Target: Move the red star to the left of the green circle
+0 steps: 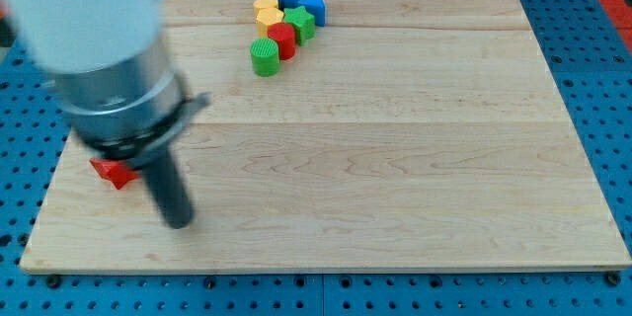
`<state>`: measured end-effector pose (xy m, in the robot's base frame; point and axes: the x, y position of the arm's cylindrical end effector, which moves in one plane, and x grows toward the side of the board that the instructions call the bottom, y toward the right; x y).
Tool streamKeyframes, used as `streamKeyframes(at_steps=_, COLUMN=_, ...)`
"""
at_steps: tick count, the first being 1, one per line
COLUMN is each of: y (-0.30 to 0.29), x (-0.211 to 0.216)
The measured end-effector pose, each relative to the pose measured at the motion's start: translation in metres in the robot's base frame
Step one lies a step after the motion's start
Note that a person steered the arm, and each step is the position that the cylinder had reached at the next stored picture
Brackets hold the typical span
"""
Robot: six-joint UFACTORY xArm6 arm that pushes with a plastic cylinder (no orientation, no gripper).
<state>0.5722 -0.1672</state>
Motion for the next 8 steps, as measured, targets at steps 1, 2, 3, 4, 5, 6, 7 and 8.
streamKeyframes(at_steps=1, y=-0.078, x=-0.010)
streamKeyframes(at_steps=2, y=-0.068, x=-0.047)
streamKeyframes(at_steps=3, y=-0.014, x=-0.087)
streamKeyframes(at_steps=4, y=0.030, x=-0.104)
streamKeyframes(at_steps=5, y=0.044, x=-0.138)
streamKeyframes(at_steps=6, y=0.027, x=-0.196)
streamKeyframes(at_steps=7, y=0.020, x=-0.162)
streamKeyframes(at_steps=8, y=0.013, x=-0.122)
